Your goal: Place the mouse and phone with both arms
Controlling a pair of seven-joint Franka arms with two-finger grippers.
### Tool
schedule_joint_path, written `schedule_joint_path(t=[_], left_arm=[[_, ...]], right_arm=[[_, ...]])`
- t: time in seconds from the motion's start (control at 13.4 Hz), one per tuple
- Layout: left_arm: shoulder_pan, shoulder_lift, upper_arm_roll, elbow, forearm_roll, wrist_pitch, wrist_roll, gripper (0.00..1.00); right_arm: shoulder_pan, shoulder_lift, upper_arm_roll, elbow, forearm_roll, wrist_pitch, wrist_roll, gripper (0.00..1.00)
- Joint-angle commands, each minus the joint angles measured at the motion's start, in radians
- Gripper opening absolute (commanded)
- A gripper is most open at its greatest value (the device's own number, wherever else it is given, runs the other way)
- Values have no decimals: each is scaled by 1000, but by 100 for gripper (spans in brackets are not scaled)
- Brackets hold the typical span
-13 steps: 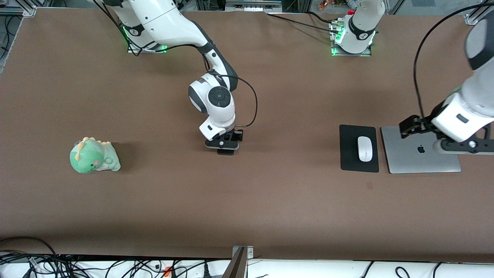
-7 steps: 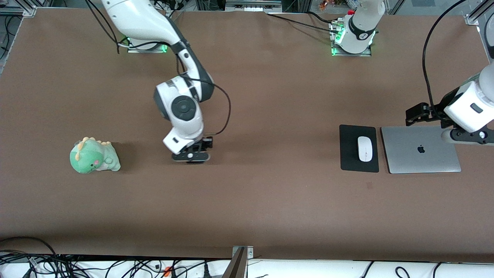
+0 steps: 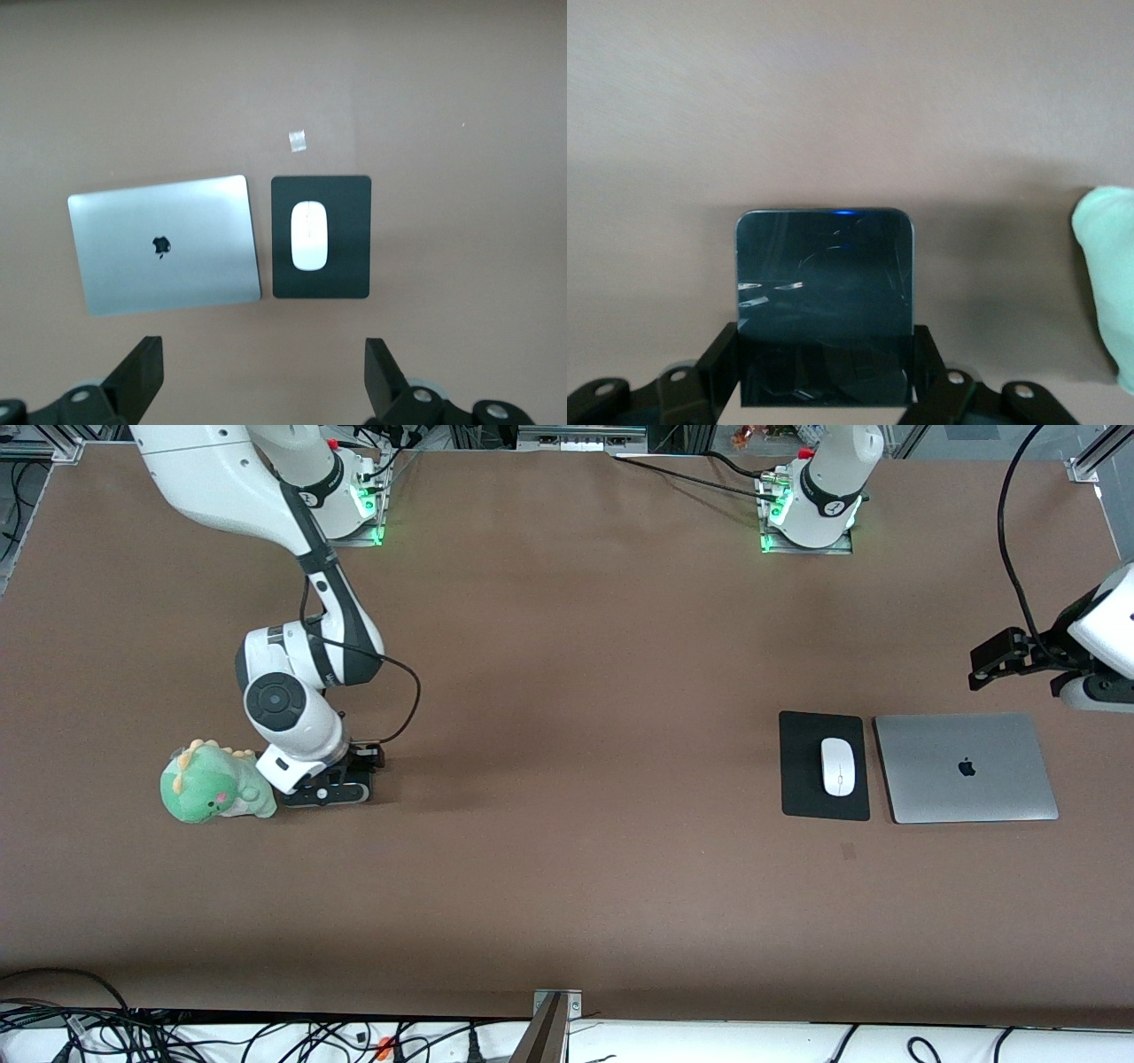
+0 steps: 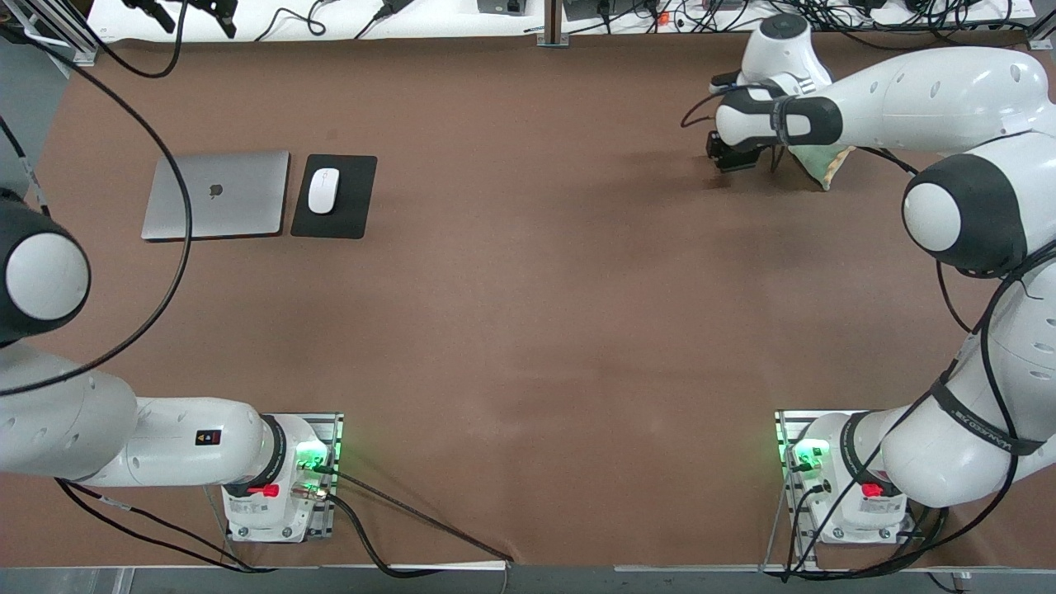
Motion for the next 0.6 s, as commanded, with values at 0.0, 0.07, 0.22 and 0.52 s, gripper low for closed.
schedule_joint_path(t=[0.0,0.07,0.22,0.52], left_arm=[[-24,-83,-4,-97,-14,31,-5,100],[-21,-75,-15,-82,-13,33,-13,100],[-24,-74,-23,-78,-3,34,-16,100],[-14,-78,-47,-78,20,-2,-16,100]], right_arm=[[-22,-31,18,-76,0,66,-24,50],[-22,-24,18,-82,0,87,-26,51],[-27,-8,18,-131,0,191,-24,62],[-27,-63,19,-121,12,119,-15,100]])
